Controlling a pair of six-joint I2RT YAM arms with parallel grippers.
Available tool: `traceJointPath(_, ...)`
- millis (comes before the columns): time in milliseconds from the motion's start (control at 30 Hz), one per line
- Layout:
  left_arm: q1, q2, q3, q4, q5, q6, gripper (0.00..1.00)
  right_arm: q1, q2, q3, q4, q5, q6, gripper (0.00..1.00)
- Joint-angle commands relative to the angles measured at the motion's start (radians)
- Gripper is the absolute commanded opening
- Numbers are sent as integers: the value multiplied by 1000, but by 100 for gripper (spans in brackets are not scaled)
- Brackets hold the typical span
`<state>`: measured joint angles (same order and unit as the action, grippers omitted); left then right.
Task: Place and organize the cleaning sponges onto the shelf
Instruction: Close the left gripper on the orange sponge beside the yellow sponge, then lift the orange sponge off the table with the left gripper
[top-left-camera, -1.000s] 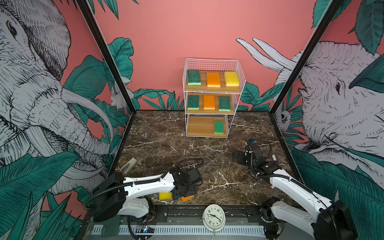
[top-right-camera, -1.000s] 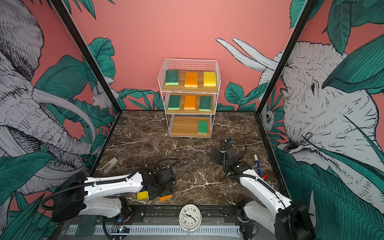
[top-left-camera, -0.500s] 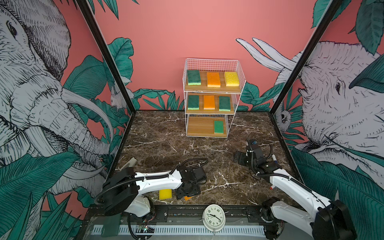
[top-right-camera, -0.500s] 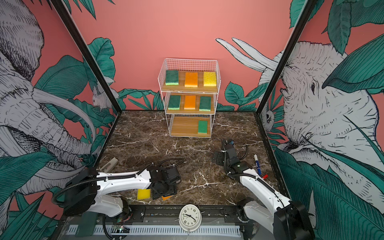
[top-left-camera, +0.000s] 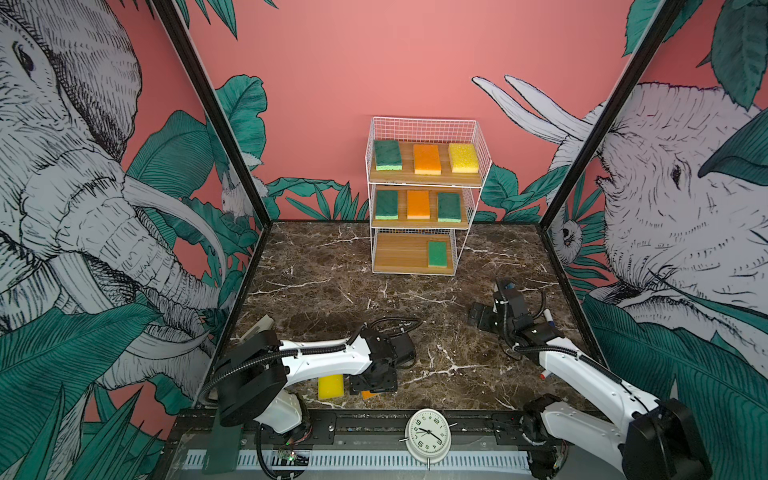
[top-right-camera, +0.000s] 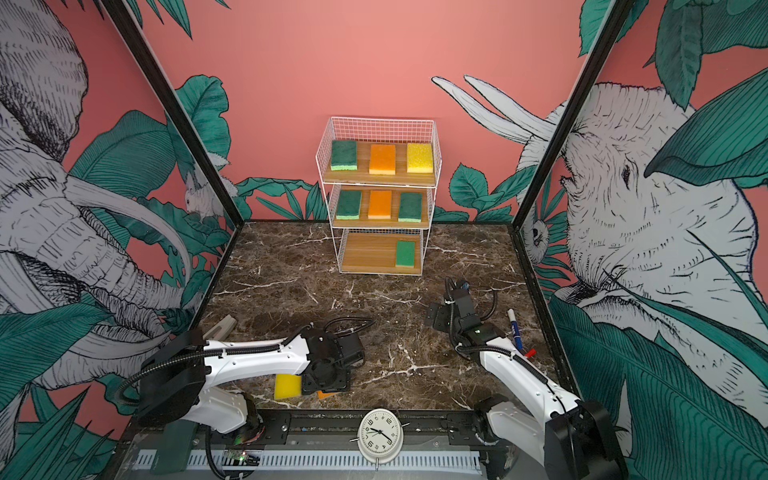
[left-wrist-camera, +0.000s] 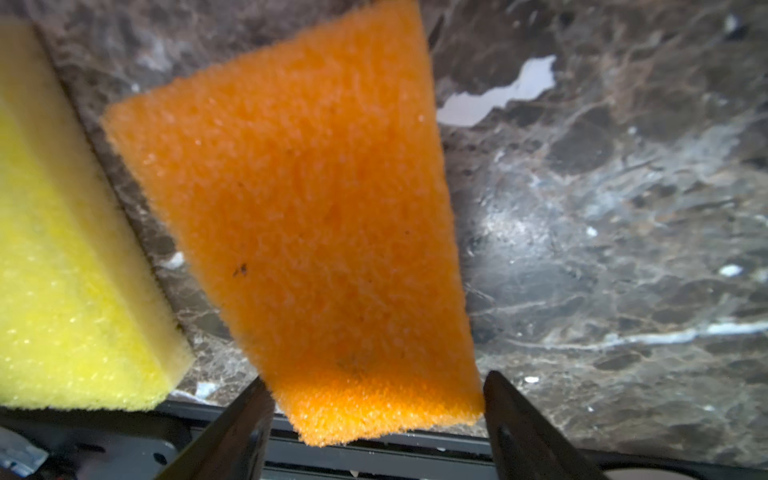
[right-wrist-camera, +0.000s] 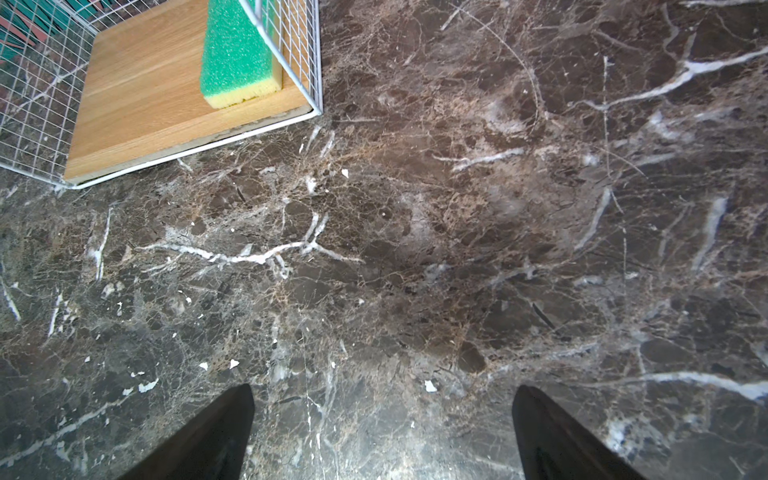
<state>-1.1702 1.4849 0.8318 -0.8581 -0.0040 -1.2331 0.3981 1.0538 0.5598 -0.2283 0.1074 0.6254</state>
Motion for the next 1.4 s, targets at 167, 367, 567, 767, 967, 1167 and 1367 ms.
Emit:
traceJointPath(167,5,-47,-15,34,-43,93,79,-14,18,-12,44,-24,11,99)
traceJointPath(367,5,17,99,39,-113,389,78,-16,21,-25,55,-26,18,99)
traceJointPath(567,6,45,192,-68,-179,459,79,-18,33,-21,62,-33,24,99)
traceJointPath(767,7,-32,129,-93,-203,374,81,-19,69,-4,72,-78,37,99)
traceJointPath(967,7,-61,114,-45,-174,304,83,-19,41,-19,63,-66,45,99)
traceJointPath(1167,5,-90,30,142,-96,121,86,-18,23,2,21,-55,28,99)
traceJointPath(1367,5,-41,47,152,-82,96,87,-20,3,-6,10,-44,23,99)
